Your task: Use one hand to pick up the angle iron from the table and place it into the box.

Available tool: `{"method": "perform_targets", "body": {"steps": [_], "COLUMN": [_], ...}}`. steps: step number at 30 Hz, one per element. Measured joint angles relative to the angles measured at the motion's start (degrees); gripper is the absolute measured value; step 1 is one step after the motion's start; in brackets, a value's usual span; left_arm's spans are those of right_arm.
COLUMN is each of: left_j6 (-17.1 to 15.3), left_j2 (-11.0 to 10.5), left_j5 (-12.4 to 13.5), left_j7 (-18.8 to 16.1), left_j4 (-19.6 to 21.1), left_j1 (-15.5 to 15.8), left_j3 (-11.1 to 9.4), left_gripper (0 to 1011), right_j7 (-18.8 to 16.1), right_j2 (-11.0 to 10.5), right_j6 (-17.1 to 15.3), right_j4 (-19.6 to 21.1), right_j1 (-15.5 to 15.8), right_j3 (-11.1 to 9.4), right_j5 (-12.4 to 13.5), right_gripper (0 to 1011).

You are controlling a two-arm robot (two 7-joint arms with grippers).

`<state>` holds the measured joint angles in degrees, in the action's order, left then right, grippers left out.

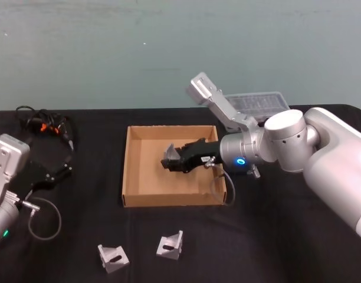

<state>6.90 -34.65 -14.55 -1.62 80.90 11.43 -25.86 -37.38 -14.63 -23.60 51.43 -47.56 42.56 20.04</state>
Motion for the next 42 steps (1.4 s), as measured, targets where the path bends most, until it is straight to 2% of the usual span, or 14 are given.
{"method": "perform_targets", "body": {"steps": [8, 22, 25, 26, 33, 37, 42], "left_j6": [0.0, 0.0, 0.0, 0.0, 0.0, 0.0, 0.0], "left_j2": [0.0, 0.0, 0.0, 0.0, 0.0, 0.0, 0.0], "left_j5": [0.0, 0.0, 0.0, 0.0, 0.0, 0.0, 0.0], "left_j7": [0.0, 0.0, 0.0, 0.0, 0.0, 0.0, 0.0], "left_j4": [0.0, 0.0, 0.0, 0.0, 0.0, 0.0, 0.0], "left_j1": [0.0, 0.0, 0.0, 0.0, 0.0, 0.0, 0.0], "left_j3": [0.0, 0.0, 0.0, 0.0, 0.0, 0.0, 0.0], "left_gripper": [1000, 1000, 1000, 1000, 1000, 1000, 1000], "right_j7": [0.9, 1.0, 1.0, 1.0, 1.0, 1.0, 0.9], "right_j2": [1.2, 1.2, 1.2, 1.2, 1.1, 1.1, 1.1], "right_j6": [0.8, 0.9, 0.9, 0.9, 0.9, 0.9, 0.9], "right_j4": [-1.8, -1.7, -1.7, -1.7, -1.6, -1.6, -1.6], "right_j1": [-0.3, -0.3, -0.3, -0.3, -0.2, -0.2, -0.2], "right_j3": [0.6, 0.6, 0.6, 0.6, 0.5, 0.5, 0.5], "right_j5": [-2.8, -2.7, -2.7, -2.6, -2.5, -2.5, -2.5], "right_gripper": [481, 489, 550, 606, 786, 922, 1000]}}
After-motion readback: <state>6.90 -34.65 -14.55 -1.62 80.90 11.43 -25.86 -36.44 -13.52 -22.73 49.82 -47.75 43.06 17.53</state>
